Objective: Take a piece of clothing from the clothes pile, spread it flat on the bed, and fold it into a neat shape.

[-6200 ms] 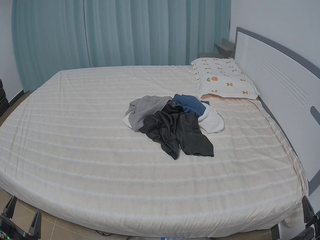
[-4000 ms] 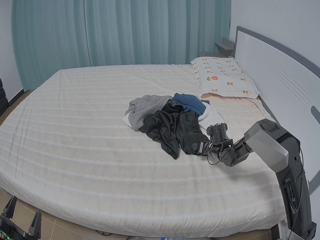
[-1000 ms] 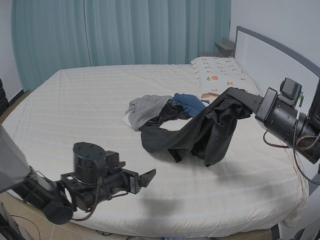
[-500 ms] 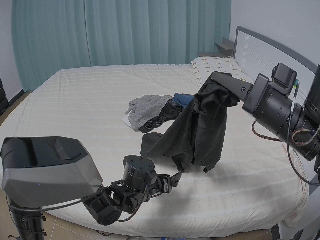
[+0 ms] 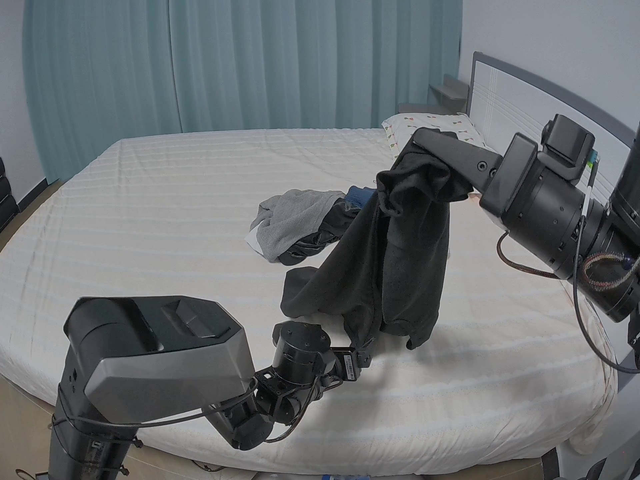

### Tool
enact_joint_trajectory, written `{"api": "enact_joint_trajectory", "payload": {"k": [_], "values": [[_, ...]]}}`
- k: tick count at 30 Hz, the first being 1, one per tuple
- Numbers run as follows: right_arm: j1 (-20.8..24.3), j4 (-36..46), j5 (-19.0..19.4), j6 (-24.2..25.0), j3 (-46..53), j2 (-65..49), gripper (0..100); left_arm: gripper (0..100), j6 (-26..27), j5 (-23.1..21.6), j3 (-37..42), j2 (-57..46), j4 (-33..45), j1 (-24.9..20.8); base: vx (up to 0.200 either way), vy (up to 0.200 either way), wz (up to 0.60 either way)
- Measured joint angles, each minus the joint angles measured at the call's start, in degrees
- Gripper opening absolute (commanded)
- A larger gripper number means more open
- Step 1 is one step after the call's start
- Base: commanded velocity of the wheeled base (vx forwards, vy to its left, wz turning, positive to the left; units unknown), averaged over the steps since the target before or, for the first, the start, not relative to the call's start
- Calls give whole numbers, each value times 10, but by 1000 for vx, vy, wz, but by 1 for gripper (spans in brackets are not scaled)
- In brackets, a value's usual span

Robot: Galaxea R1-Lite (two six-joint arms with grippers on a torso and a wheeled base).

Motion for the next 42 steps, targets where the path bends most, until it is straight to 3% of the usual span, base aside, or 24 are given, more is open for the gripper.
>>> {"api": "enact_joint_trajectory", "payload": {"k": [13, 28, 37, 42], "values": [[9, -11, 1, 4, 2, -16, 0, 100, -1, -8, -7, 75, -105, 16, 0, 0, 0], [42, -11, 1, 8, 1, -4, 0, 100, 1, -16, -5, 115, -157, -24, 0, 0, 0], [40, -16, 1, 8, -7, 13, 0, 100, 1, -14, 44, 112, -168, -30, 0, 0, 0], [44, -21, 1, 8, -11, 10, 0, 100, 1, -7, 15, 120, -173, -23, 0, 0, 0]]}}
